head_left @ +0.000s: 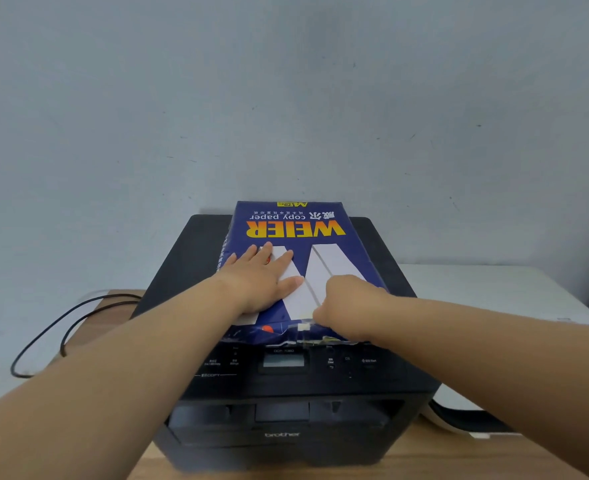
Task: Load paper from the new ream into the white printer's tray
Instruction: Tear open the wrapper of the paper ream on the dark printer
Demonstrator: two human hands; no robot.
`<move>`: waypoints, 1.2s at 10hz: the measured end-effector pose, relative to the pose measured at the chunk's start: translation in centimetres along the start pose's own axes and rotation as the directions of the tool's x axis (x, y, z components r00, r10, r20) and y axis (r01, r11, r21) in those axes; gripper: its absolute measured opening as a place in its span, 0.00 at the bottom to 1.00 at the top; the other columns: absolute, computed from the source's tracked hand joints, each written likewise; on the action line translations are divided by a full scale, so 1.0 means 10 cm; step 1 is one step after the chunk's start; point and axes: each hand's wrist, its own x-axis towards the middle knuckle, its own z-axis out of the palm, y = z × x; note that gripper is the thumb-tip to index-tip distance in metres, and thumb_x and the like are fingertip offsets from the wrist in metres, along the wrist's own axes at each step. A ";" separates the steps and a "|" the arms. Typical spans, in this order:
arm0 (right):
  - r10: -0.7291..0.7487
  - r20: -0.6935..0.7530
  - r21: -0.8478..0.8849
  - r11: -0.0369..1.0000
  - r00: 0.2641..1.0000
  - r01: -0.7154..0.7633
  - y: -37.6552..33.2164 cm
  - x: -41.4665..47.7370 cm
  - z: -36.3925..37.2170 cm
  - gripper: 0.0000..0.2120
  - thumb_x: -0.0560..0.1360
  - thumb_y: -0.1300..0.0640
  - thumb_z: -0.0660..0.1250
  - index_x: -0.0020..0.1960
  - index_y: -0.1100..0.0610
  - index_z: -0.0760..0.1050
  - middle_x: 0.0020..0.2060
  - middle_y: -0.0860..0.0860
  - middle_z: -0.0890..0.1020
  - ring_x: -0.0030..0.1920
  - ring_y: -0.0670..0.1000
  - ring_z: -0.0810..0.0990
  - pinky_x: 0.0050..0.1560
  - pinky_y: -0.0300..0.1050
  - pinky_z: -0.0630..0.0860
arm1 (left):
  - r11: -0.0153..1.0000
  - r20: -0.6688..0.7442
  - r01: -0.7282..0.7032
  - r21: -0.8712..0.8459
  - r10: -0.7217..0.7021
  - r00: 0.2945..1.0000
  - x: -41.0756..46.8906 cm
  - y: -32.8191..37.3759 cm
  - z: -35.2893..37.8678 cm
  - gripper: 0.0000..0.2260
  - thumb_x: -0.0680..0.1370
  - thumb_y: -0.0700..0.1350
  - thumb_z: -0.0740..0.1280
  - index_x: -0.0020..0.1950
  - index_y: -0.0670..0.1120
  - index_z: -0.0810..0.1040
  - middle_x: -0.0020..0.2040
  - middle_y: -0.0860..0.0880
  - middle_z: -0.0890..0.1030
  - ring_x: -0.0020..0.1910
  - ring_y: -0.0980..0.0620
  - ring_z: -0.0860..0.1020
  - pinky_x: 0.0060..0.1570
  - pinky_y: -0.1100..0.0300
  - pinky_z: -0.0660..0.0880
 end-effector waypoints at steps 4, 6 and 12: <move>0.072 -0.073 0.256 0.965 0.995 -0.052 0.11 0.02 -0.08 0.13 0.70 0.63 0.67 0.32 0.61 0.65 0.29 0.54 0.67 0.32 0.52 0.67 0.28 0.39 0.63 | 1.000 -0.014 -0.010 -0.013 0.010 1.000 0.01 -0.01 0.01 0.27 0.78 0.62 0.44 0.75 0.56 0.41 0.78 0.47 0.42 0.77 0.45 0.42 0.73 0.44 0.44; 0.101 -0.022 0.246 0.965 0.995 -0.093 0.06 0.06 -0.07 0.16 0.69 0.61 0.71 0.54 0.63 0.71 0.42 0.56 0.73 0.46 0.55 0.72 0.39 0.42 0.69 | 1.000 -0.016 -0.008 -0.013 0.008 1.000 0.02 -0.01 0.02 0.28 0.78 0.63 0.44 0.75 0.56 0.42 0.78 0.47 0.42 0.77 0.45 0.42 0.74 0.44 0.45; -0.227 -0.002 -0.018 0.974 0.974 0.227 0.13 0.02 -0.21 0.11 0.76 0.57 0.64 0.56 0.58 0.80 0.53 0.53 0.83 0.47 0.50 0.77 0.47 0.38 0.69 | 1.000 -0.020 -0.007 -0.016 0.006 1.000 0.02 -0.02 0.03 0.28 0.78 0.63 0.44 0.75 0.56 0.41 0.78 0.47 0.42 0.77 0.46 0.42 0.73 0.44 0.44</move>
